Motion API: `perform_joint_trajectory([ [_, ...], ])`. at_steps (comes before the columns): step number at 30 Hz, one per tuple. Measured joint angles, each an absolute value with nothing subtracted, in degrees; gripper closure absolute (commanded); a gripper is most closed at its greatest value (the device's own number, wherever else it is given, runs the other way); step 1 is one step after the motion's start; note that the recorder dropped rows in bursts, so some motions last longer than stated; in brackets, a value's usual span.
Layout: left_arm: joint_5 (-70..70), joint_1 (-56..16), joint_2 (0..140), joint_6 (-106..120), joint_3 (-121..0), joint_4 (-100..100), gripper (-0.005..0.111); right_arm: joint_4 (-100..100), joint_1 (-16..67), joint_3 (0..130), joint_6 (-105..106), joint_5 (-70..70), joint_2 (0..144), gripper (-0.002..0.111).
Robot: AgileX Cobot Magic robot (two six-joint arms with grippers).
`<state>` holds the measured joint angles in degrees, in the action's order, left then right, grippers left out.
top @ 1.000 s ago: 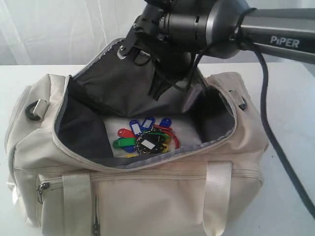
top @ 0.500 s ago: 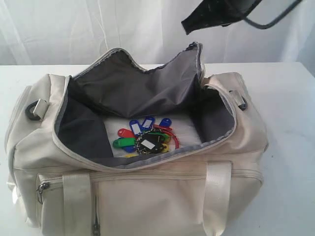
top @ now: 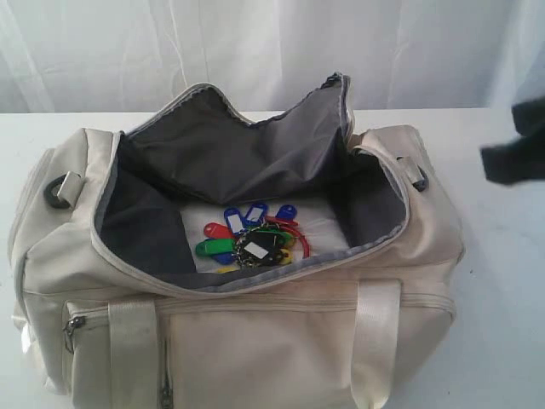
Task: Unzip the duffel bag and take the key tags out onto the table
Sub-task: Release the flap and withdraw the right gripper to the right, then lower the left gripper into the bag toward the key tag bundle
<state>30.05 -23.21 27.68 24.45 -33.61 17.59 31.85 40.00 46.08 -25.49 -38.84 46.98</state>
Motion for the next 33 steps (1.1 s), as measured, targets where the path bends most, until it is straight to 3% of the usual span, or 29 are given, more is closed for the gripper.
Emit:
perform_joint_trajectory([
  [6,28.7,-23.2,27.7,24.1,-33.1,17.7,0.107,33.4,40.0,38.3,-27.8,-39.3,33.8,0.108],
  [12,33.8,-23.2,32.9,21.9,-41.0,18.1,0.107,34.2,40.0,38.1,-28.3,-39.3,23.9,0.108],
  [19,47.9,-23.2,53.5,21.9,-58.0,18.2,0.107,34.3,40.0,38.1,-28.4,-39.3,18.3,0.108],
  [33,43.6,-35.6,94.0,22.8,-81.0,15.1,0.107,34.9,40.4,38.1,-28.4,-40.3,9.3,0.108],
])
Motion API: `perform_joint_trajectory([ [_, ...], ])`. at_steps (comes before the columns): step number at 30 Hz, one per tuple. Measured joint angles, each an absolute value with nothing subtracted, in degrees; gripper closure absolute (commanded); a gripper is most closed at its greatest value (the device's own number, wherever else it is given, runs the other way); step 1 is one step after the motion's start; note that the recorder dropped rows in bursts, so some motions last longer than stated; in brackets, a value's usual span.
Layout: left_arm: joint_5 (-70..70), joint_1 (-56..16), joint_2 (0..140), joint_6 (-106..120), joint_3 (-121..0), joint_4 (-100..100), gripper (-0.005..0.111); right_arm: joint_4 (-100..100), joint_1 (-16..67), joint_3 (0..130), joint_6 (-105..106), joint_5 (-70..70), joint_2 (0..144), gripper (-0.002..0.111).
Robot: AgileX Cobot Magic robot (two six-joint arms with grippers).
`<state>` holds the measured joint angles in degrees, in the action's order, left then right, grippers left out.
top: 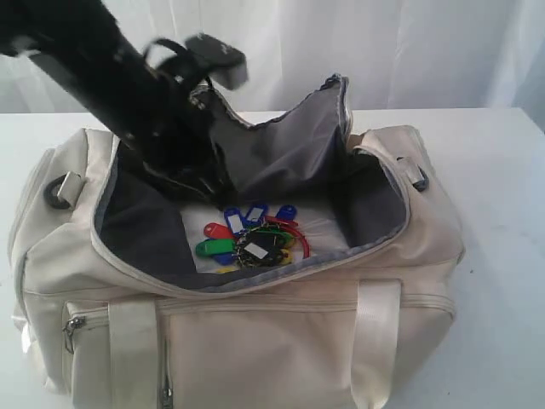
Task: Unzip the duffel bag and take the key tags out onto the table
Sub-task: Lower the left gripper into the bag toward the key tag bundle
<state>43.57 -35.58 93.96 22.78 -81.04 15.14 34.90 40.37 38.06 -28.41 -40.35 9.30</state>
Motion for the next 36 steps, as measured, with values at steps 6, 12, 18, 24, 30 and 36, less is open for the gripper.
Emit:
perform_joint_trajectory([
  [6,44.8,-41.7,102.7,22.8,-81.9,12.0,0.107,37.2,41.4,34.9,-30.1,-40.1,7.1,0.108],
  [12,50.0,-48.7,105.1,22.8,-81.9,10.4,0.107,37.4,41.6,33.6,-30.8,-38.3,7.1,0.108],
  [18,51.6,-54.8,105.1,22.8,-79.2,9.0,0.107,37.4,41.6,33.6,-30.8,-37.7,7.1,0.108],
  [24,49.6,-56.9,104.5,16.7,-78.6,1.3,0.107,37.4,41.6,33.6,-30.8,-37.6,7.0,0.108],
  [30,47.4,-56.9,101.0,5.1,-82.0,-13.8,0.107,37.5,41.6,33.6,-30.9,-37.6,6.8,0.108],
  [36,46.8,-56.9,99.7,-0.4,-85.5,-21.2,0.107,37.5,41.6,33.6,-30.9,-37.6,6.8,0.108],
])
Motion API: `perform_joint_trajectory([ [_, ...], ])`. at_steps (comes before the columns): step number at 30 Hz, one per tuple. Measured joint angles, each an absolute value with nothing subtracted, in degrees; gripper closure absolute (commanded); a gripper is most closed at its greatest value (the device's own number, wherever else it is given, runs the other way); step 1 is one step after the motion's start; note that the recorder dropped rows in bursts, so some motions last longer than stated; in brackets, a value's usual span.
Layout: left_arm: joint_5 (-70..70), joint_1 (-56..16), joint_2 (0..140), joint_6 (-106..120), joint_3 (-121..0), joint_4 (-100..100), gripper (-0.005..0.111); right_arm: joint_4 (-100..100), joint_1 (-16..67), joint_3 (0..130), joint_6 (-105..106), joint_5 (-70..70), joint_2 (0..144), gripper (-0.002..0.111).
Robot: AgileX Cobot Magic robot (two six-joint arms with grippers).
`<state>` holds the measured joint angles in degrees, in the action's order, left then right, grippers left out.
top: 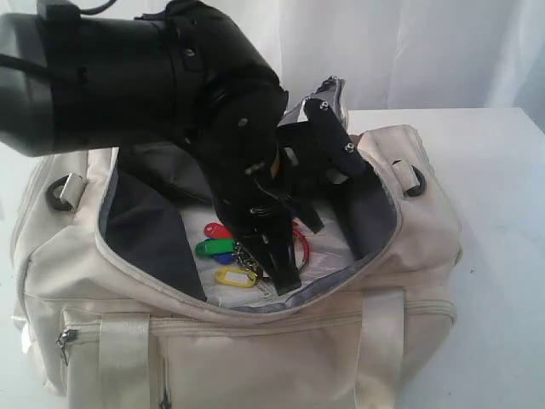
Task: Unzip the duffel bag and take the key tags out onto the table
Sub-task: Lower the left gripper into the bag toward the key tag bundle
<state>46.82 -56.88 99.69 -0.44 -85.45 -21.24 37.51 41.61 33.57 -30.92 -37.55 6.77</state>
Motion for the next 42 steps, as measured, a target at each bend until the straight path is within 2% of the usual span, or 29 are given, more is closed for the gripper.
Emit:
perform_joint_trajectory([
  [4,46.9,-56.9,99.7,-0.8,-85.5,-21.6,0.106,37.5,41.6,33.6,-30.9,-37.6,6.8,0.108],
  [6,46.9,-56.9,99.8,-0.8,-85.5,-21.6,0.1,37.5,41.6,33.6,-30.9,-37.6,6.8,0.108],
  [8,47.0,-56.9,100.1,-0.8,-85.6,-21.3,0.087,37.5,41.6,33.6,-30.9,-37.6,6.8,0.108],
  [12,48.4,-56.9,102.0,0.0,-85.6,-18.9,0.041,37.5,41.6,33.6,-30.9,-37.6,6.8,0.108],
  [13,48.9,-56.9,102.9,0.6,-85.6,-18.5,0.033,37.5,41.6,33.6,-30.9,-37.6,6.8,0.108],
  [14,49.2,-56.9,103.7,1.0,-85.6,-18.2,0.03,37.5,41.6,33.6,-30.9,-37.6,6.8,0.108],
  [16,49.1,-56.9,105.4,1.4,-85.6,-18.0,0.032,37.5,41.6,33.6,-30.9,-37.6,6.8,0.108],
  [21,47.5,-56.9,107.9,0.8,-85.6,-20.8,0.047,37.5,41.6,33.6,-30.9,-37.7,6.8,0.108],
  [27,46.7,-57.4,110.2,-0.8,-85.9,-22.7,0.043,37.5,41.6,33.6,-30.9,-37.7,6.8,0.108],
  [30,46.7,-57.4,111.2,-0.9,-86.4,-23.4,0.046,37.5,41.6,33.6,-30.9,-37.7,6.8,0.108],
  [33,46.7,-57.4,111.8,-1.0,-86.6,-23.7,0.063,37.6,41.6,33.6,-31.0,-37.7,6.8,0.108],
  [37,46.7,-57.5,111.9,-1.0,-86.9,-24.6,0.107,37.6,41.6,33.6,-31.0,-37.7,6.8,0.108],
  [42,46.8,-57.5,111.0,0.0,-87.0,-24.2,0.106,37.6,41.6,33.6,-31.1,-37.7,6.8,0.108],
])
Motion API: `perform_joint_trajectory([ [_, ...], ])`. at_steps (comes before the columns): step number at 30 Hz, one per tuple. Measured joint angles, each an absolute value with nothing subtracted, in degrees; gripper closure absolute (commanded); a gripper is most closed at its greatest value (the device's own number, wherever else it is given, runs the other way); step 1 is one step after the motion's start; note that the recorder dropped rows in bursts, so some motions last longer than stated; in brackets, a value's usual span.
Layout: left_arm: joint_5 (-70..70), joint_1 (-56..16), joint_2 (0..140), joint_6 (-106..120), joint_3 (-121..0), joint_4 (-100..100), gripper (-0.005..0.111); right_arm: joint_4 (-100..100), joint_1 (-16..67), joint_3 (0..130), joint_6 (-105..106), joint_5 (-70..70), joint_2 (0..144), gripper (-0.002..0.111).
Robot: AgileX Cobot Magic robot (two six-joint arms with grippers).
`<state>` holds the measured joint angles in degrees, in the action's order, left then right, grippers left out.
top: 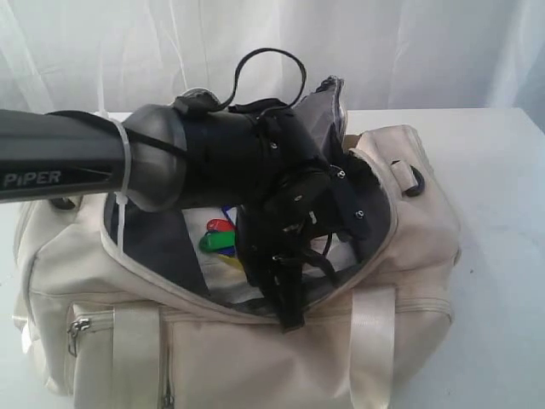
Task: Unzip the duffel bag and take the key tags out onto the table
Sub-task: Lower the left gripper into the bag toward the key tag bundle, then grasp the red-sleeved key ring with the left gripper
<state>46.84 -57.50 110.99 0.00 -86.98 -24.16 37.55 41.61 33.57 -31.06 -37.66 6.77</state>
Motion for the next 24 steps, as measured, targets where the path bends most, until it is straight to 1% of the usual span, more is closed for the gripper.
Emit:
perform_joint_trajectory([
  [5,46.9,-57.4,107.1,1.6,-86.2,-21.8,0.106,37.6,41.6,33.6,-31.1,-37.7,6.8,0.108],
  [14,50.5,-57.2,95.1,4.6,-85.6,-21.2,0.106,37.6,41.6,33.6,-31.1,-37.7,6.8,0.108],
  [21,51.7,-57.2,96.1,4.9,-85.6,-20.2,0.106,37.6,41.6,33.6,-31.3,-37.7,6.8,0.108],
  [23,51.5,-57.2,98.4,4.9,-85.6,-18.7,0.101,37.6,41.6,33.6,-31.3,-37.7,6.8,0.108],
  [24,51.4,-57.2,99.6,4.9,-85.6,-18.3,0.094,37.6,41.6,33.6,-31.3,-37.7,6.8,0.108],
])
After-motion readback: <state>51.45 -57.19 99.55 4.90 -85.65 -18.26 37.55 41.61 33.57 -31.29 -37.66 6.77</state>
